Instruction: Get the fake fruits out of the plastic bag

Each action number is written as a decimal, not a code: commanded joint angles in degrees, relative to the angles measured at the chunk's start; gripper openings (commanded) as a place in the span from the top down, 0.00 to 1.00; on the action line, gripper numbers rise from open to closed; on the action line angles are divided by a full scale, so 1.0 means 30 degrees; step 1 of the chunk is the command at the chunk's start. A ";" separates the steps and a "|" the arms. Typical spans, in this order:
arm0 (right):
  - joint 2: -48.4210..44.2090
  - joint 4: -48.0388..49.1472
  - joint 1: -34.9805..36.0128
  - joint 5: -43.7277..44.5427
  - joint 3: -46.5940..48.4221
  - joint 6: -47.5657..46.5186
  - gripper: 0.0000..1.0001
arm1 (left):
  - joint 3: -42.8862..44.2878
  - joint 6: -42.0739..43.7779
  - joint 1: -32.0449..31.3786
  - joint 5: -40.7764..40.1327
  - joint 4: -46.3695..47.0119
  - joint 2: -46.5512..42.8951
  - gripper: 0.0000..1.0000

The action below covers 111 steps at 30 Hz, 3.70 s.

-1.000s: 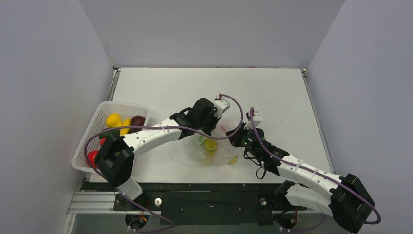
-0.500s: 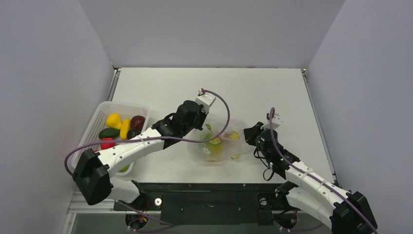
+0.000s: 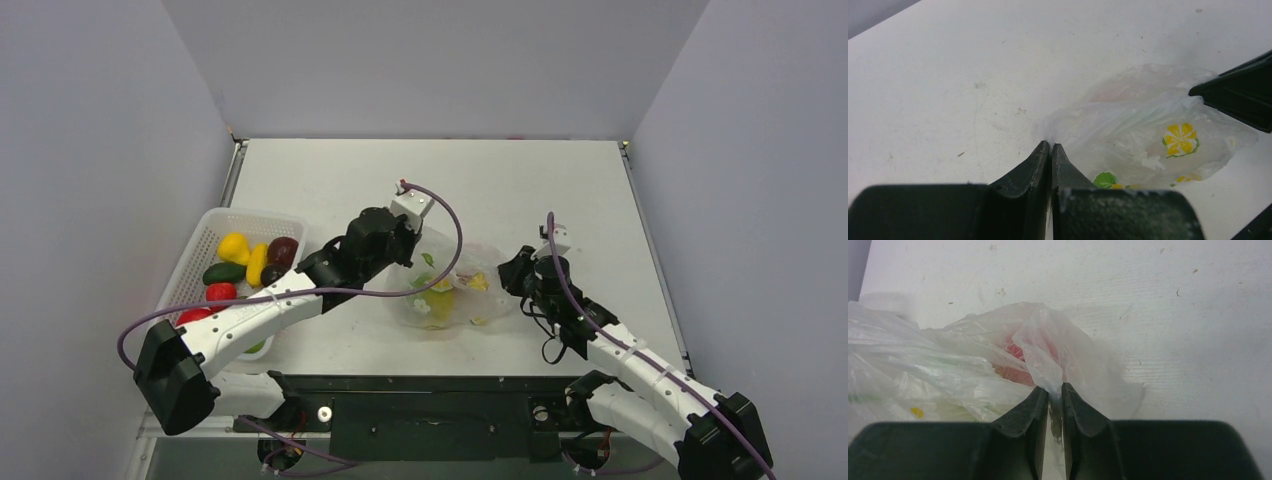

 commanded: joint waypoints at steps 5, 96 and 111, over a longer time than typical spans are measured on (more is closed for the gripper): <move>0.0937 -0.2482 0.0324 -0.0737 0.2916 -0.2288 0.65 | 0.1114 0.2503 0.0057 0.3472 -0.0216 0.0052 1.00; 0.0195 -0.0645 0.0522 -0.1866 0.2460 -0.2761 1.00 | -0.0464 0.4403 0.0813 0.9286 -0.0035 -0.1757 0.03; 0.1079 0.0660 0.1527 -0.1679 0.2077 -0.2248 1.00 | 0.0240 0.4707 -0.1048 -0.0674 0.0921 0.0537 0.61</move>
